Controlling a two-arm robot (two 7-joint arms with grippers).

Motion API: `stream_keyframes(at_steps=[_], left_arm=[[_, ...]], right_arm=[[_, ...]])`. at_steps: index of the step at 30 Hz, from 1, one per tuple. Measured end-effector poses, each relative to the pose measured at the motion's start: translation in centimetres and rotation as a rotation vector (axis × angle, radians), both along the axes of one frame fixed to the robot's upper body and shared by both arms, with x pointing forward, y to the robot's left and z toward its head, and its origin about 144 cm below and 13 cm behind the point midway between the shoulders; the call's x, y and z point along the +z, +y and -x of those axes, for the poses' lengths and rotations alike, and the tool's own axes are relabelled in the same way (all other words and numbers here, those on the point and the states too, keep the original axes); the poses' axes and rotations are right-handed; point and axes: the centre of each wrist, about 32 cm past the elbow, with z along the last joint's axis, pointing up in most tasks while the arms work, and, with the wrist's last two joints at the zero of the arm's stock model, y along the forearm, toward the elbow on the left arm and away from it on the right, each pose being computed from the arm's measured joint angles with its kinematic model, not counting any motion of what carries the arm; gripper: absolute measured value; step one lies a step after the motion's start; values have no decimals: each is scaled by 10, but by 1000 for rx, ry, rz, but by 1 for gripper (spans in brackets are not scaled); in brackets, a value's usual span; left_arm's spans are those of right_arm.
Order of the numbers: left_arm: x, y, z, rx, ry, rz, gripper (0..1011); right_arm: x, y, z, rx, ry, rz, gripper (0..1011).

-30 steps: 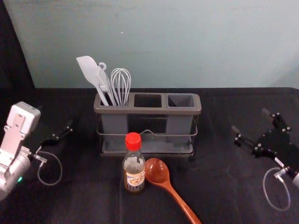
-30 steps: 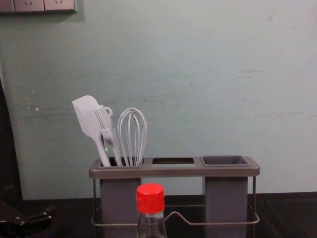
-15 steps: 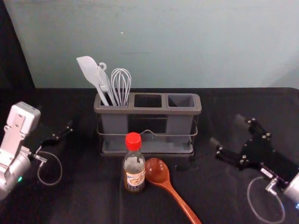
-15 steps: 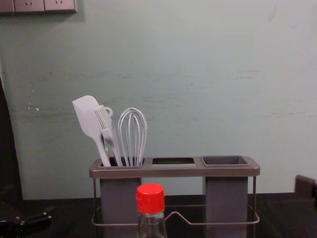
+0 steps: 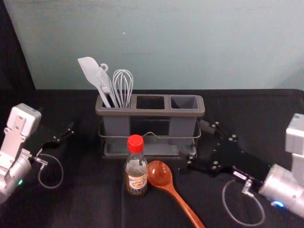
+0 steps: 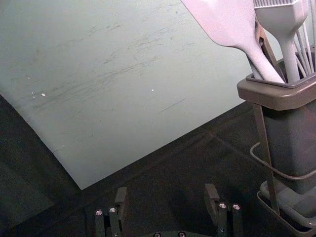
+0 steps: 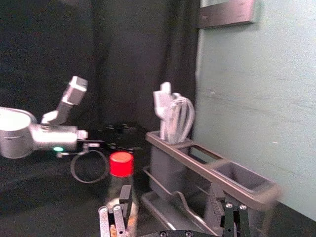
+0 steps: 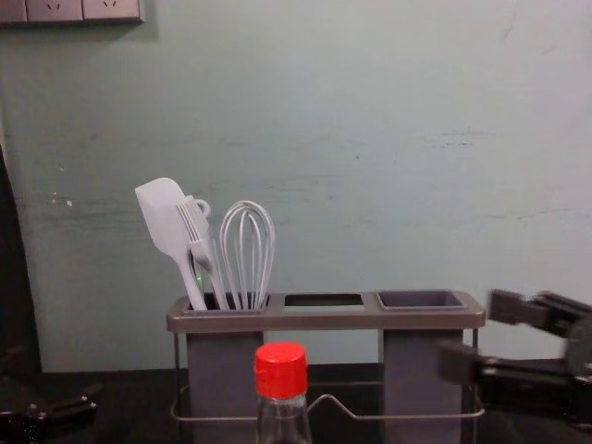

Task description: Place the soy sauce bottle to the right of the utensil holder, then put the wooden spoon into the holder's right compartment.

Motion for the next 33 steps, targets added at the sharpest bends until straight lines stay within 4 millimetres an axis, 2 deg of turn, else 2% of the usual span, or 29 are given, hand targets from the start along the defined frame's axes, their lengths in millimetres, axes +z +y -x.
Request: stream_keyframes(at_steps=[5,17,33], left_arm=[[0,0,0,0,0,0,1012],[0,0,0,0,0,0,1011],[0,0,0,0,0,0,1011]], right_arm=[[3,14,-10,72,16,2,1002],[2,34,-15,174,49,34,1003],[1,57,-35,210,101,92,1003]])
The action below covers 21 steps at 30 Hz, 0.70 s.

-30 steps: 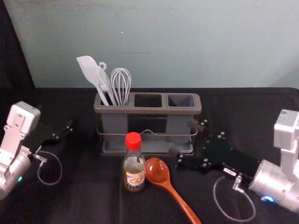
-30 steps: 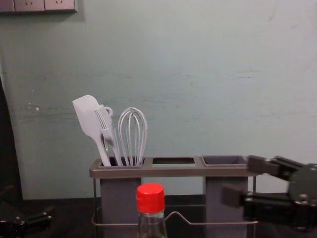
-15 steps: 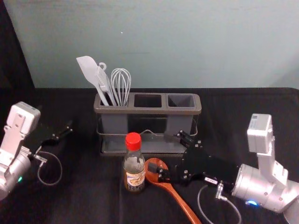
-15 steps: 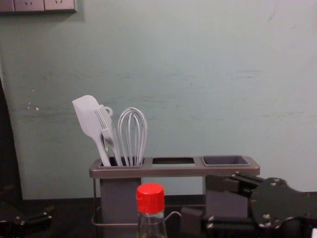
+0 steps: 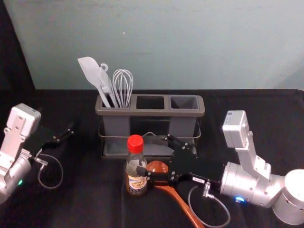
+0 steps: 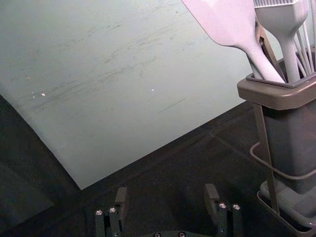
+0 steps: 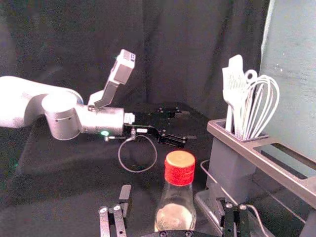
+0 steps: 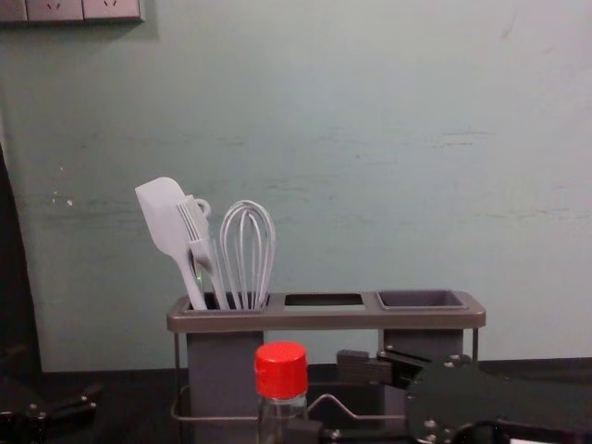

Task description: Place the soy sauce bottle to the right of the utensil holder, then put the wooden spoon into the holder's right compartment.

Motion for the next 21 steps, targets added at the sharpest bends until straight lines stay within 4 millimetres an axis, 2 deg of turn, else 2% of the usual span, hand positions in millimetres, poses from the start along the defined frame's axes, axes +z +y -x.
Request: stream_keyframes(at_steps=[21], left_arm=[[0,0,0,0,0,0,1011]], right_arm=[[-2,27,-19,-7,10,-13,1003]])
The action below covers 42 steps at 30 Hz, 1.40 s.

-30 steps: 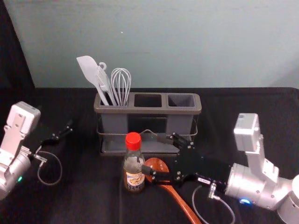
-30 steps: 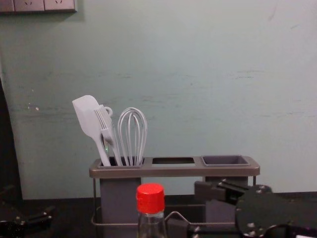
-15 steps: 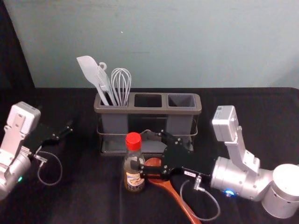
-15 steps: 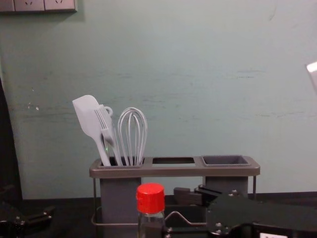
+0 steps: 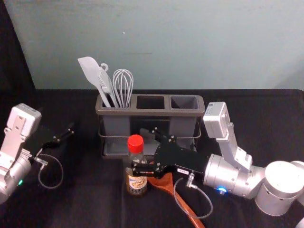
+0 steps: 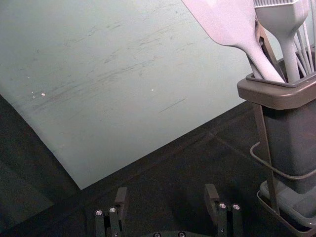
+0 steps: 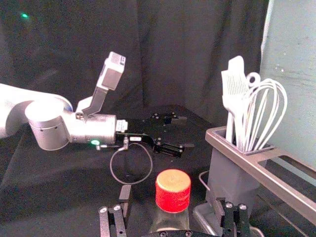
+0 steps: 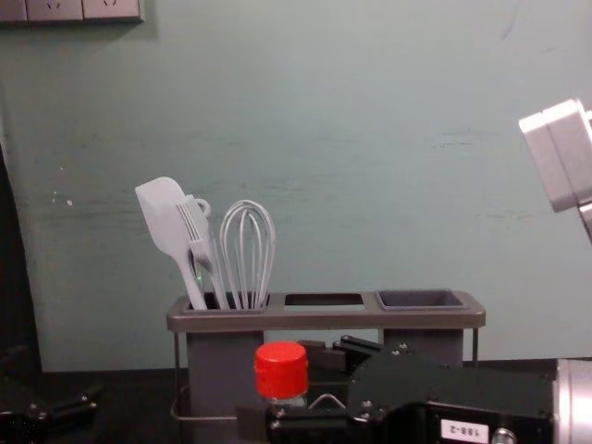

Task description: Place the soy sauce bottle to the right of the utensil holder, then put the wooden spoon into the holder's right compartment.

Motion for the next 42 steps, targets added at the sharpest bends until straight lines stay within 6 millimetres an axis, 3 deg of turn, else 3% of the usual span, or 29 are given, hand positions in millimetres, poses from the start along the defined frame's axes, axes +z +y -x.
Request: stream_keyframes(at_steps=[22,26,42], left_arm=[[0,0,0,0,0,0,1011],[0,0,0,0,0,0,1011],[0,0,0,0,0,0,1011]], right_arm=[[2,3,-3,-3,-10,0,979],[2,3,-3,-3,-10,0,907],[2,3,-3,-3,-10,-1,422]])
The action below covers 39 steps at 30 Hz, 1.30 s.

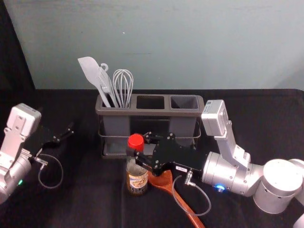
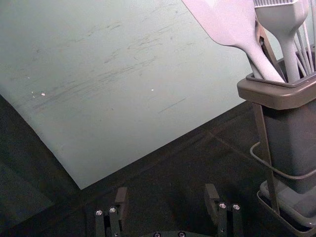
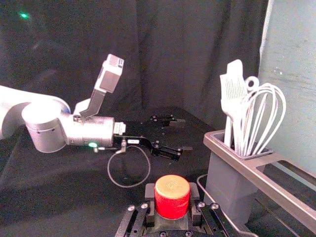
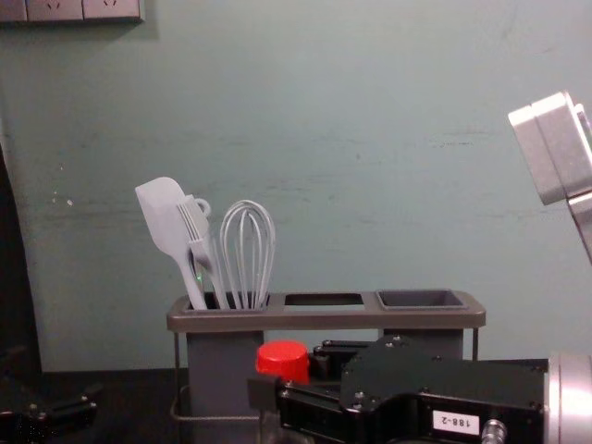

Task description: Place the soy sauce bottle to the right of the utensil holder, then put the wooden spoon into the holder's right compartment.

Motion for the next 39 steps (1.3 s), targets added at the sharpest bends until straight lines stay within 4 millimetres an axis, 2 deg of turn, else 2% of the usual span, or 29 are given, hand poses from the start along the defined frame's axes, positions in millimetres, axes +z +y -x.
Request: stream_keyframes(at_steps=[1,9,15,19,22,25,26,30,34,39], left_arm=[[0,0,0,0,0,0,1011],[0,0,0,0,0,0,1012],[0,0,0,0,0,0,1012],[0,0,0,0,0,0,1011],[0,0,0,0,0,0,1011],[0,0,0,0,0,0,1011],[0,0,0,0,0,0,1011],[0,0,0,0,0,0,1011],[0,0,0,0,0,0,1011],[0,0,0,0,0,0,1011]], right_arm=[[0,0,0,0,0,0,384],[1,-2,2,2,-13,-6,381],[15,-13,13,-17,-49,-17,382],[30,-33,31,-47,-64,-17,382],[34,-48,43,-78,-65,-20,382],[39,-72,62,-135,-65,-16,382],[39,-72,62,-135,-65,-16,382],[42,-95,78,-208,-79,2,382],[41,-111,82,-282,-77,19,381],[37,-129,79,-370,-57,34,383]])
